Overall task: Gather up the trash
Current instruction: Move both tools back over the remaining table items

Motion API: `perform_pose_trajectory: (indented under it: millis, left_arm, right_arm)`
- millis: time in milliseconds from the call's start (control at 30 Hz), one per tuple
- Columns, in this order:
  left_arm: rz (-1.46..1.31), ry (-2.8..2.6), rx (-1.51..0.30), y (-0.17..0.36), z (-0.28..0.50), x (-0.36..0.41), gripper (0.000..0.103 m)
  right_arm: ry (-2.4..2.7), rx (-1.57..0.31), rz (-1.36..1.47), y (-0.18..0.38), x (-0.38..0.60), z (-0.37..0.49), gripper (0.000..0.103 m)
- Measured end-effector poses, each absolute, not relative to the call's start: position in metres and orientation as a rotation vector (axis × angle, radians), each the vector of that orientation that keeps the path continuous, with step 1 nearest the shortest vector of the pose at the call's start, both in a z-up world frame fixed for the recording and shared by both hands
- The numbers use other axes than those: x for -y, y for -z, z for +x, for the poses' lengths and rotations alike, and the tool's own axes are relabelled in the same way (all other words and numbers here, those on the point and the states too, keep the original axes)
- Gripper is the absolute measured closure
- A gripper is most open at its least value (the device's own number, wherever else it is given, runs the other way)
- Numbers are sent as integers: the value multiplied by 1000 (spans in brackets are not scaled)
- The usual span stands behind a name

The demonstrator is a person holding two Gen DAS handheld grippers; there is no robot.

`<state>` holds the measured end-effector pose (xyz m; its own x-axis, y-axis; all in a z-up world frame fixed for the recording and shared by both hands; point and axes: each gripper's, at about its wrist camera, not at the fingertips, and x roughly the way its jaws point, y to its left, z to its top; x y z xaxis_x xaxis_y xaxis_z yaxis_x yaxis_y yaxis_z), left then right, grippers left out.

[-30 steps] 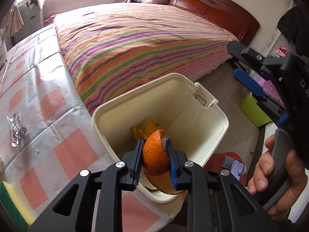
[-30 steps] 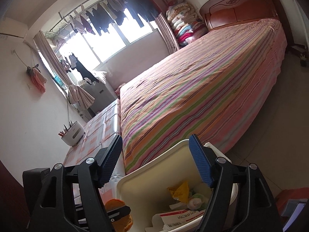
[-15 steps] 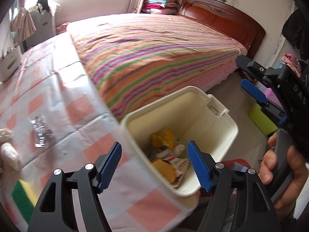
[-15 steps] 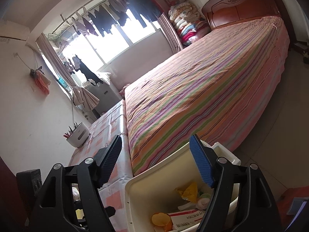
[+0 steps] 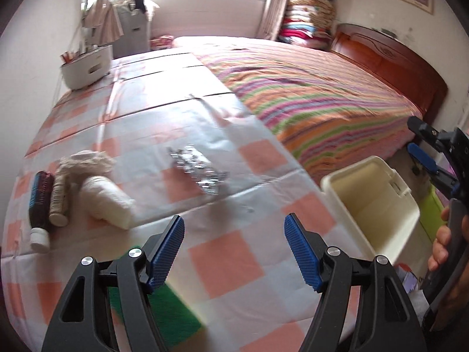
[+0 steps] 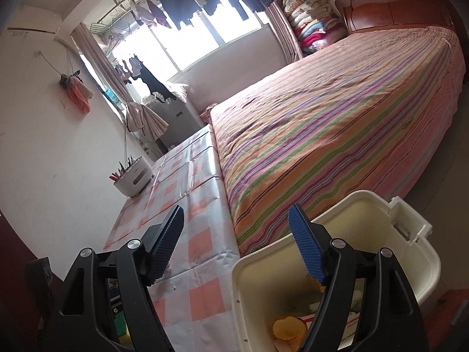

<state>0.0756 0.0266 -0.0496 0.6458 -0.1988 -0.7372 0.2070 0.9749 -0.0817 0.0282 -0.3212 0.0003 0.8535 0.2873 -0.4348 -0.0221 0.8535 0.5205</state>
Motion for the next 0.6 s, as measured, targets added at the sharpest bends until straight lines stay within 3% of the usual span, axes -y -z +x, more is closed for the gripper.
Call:
perform_pose_trajectory:
  millis: [600]
  left_arm:
    - [-125,2,-787,40,61,-147,34]
  right_arm:
    - [-320,-614,424,8,210,69,30]
